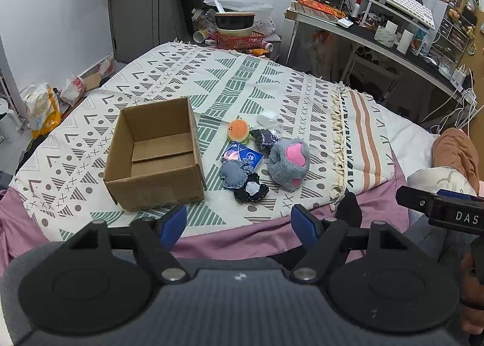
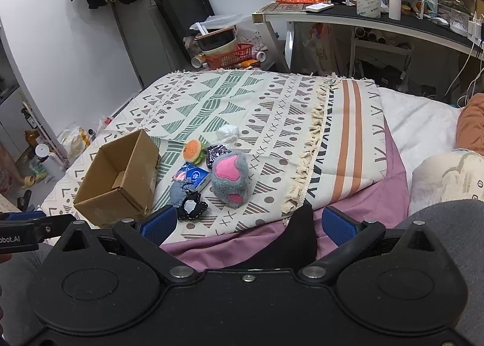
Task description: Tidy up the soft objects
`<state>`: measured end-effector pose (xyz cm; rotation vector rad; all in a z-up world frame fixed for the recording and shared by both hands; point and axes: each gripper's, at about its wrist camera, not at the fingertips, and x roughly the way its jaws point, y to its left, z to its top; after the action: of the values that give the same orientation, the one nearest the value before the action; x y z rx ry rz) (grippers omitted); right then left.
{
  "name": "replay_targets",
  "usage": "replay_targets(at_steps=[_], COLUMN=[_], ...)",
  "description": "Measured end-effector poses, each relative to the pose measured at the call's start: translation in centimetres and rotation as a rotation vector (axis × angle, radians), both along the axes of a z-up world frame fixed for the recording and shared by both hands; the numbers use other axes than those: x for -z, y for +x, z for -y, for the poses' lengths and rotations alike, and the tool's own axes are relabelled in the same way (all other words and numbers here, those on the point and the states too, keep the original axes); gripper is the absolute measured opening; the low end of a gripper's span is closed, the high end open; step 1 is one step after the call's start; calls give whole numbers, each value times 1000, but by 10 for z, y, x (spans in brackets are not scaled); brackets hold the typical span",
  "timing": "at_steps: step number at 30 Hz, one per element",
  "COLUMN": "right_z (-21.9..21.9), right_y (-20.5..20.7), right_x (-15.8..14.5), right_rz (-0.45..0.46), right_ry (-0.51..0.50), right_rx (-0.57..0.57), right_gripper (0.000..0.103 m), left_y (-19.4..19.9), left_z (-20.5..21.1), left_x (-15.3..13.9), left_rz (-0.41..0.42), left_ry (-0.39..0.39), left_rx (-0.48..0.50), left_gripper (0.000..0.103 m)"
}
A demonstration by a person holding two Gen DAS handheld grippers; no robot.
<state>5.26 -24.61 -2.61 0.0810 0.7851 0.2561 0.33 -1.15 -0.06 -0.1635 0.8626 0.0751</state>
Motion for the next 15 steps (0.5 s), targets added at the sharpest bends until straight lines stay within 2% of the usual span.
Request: replay_targets(at_steps=[15], right_z=[-3], right_y=[-3], right_x=[-6], right_rz=[22], right_ry=[-18], right_rx=[0], right_gripper=[103], left_y=[-2], left_z=[-2], left_x=[-1], left_rz=[9], left_ry=[-8], left_rx=[3], left_gripper=[74])
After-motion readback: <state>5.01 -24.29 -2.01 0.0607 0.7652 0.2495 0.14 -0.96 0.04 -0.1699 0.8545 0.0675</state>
